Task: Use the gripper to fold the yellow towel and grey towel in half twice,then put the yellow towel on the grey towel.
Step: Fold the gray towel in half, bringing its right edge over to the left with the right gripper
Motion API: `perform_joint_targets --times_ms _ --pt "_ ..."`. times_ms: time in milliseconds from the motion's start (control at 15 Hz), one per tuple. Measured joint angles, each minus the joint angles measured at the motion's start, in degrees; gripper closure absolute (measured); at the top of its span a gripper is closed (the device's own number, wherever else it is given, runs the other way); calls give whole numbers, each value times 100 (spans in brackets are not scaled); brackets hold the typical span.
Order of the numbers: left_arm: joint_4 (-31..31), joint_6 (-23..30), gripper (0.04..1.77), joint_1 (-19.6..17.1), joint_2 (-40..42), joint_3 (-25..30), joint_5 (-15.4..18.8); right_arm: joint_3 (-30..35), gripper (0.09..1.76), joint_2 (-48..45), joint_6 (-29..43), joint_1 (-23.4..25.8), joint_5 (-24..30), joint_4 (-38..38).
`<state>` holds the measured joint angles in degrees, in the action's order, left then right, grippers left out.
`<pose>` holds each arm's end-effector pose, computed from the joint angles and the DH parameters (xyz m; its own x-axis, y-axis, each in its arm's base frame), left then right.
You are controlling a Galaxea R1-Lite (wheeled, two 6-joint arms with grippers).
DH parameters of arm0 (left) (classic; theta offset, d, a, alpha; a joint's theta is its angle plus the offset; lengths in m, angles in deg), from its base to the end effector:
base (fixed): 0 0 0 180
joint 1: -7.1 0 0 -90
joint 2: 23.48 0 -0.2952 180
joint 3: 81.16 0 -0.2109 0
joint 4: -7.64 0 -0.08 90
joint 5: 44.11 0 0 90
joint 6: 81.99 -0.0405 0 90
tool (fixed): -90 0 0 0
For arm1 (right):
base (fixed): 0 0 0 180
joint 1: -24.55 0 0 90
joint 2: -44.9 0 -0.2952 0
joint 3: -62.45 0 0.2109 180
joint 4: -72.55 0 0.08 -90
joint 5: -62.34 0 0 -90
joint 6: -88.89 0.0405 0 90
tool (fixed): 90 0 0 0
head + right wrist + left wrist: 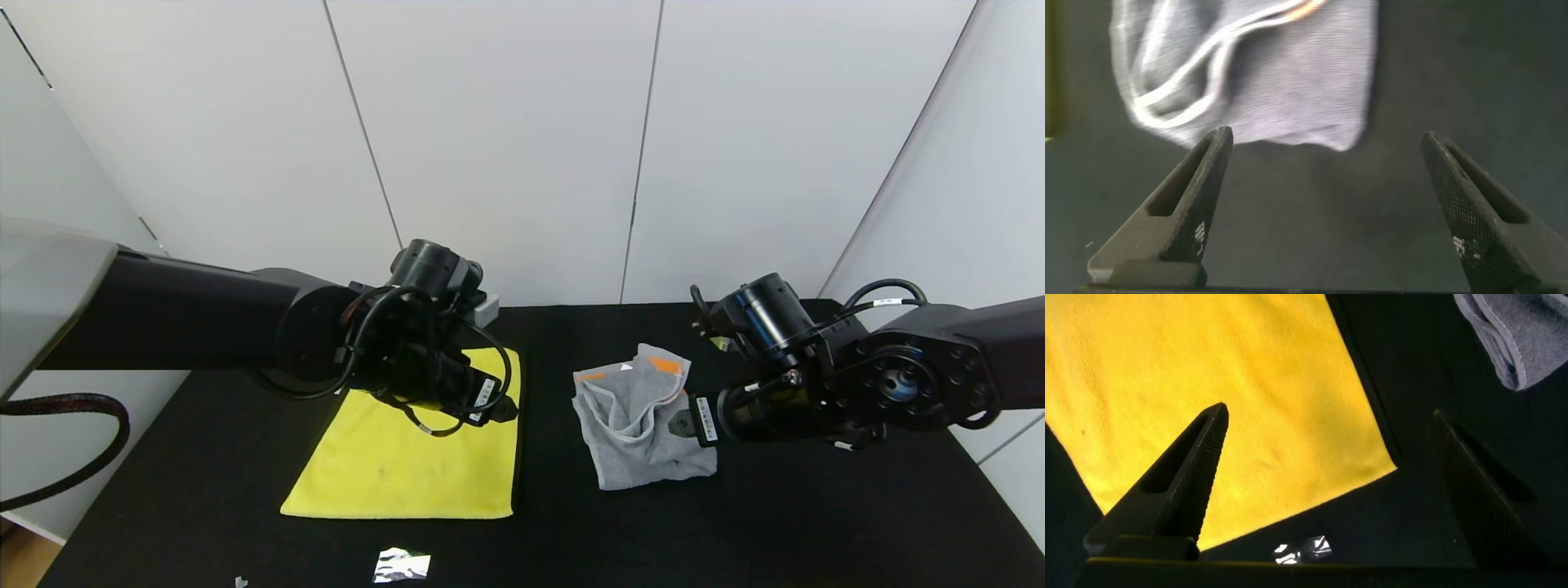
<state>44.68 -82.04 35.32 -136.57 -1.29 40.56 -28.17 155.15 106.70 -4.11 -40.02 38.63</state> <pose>0.3530 -0.1852 0.1321 0.6079 -0.2208 -0.7627 0.4188 0.9052 0.0717 0.3304 0.1707 0.1099 0.6119 0.0905 -0.7857 -0.1239 0.9921 0.0178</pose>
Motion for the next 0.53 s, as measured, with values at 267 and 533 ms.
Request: perform_joint_targets --times_ms 267,533 --pt "10 2 9 0 -13 7 -2 -100 17 330 -7 185 -74 44" --pt "24 5 9 0 -16 21 0 -358 16 789 -13 322 -96 160"
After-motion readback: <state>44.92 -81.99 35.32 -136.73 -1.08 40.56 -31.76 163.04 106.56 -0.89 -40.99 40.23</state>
